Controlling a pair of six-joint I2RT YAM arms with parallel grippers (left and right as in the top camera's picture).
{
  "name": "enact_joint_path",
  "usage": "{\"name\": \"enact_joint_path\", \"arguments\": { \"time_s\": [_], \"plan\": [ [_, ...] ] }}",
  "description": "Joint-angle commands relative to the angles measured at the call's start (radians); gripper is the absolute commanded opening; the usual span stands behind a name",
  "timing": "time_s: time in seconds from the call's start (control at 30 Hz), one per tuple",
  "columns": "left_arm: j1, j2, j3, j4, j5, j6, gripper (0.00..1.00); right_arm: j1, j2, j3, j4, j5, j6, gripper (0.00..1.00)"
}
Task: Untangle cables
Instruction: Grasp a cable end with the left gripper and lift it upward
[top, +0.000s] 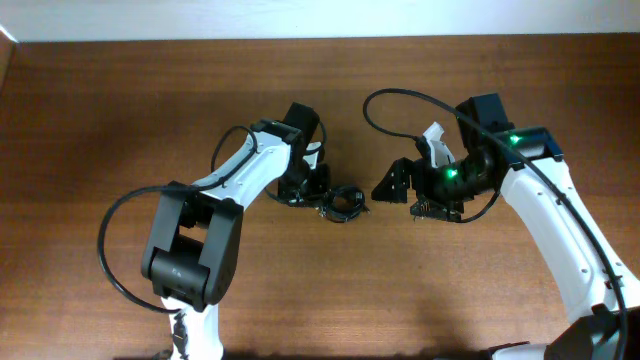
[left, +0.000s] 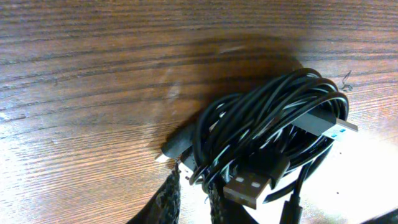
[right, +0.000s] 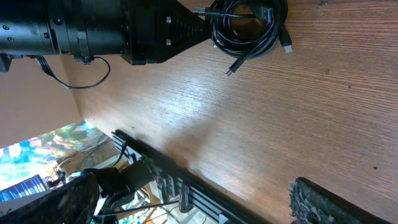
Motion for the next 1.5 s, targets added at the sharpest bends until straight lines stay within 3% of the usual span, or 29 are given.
{"name": "enact_joint_path", "arguments": {
  "time_s": [0.0,0.27,0.4,0.6,0.83,1.17,1.4,1.47],
  "plan": [
    [-0.003,0.010,0.006,0.009,-0.018,-0.006,0.20,0.005,0.003,0.011,0.003,0.003,0.000,0.98],
    [-0.003,0.010,0.006,0.043,-0.015,-0.006,0.23,0.005,0.003,0.011,0.003,0.003,0.001,0.98],
    [-0.003,0.011,0.006,0.072,-0.023,-0.006,0.07,0.005,0.003,0.011,0.002,0.003,0.001,0.98],
    [-0.003,0.011,0.006,0.071,-0.020,0.006,0.00,0.005,0.003,0.011,0.003,0.003,0.000,0.98],
    [-0.003,-0.092,0.055,0.054,0.398,0.157,0.00,0.005,0.003,0.011,0.003,0.055,0.001,0.98],
    [-0.005,-0.481,0.061,0.103,0.433,0.164,0.00,0.005,0.003,0.011,0.014,0.055,0.002,0.98],
    [-0.005,-0.592,0.061,0.217,0.649,0.155,0.00,0.005,0.003,0.011,0.031,0.055,0.009,0.98],
    [-0.005,-0.607,0.061,0.268,0.678,0.094,0.00,0.005,0.003,0.011,0.036,0.055,0.009,0.98]
  ]
}}
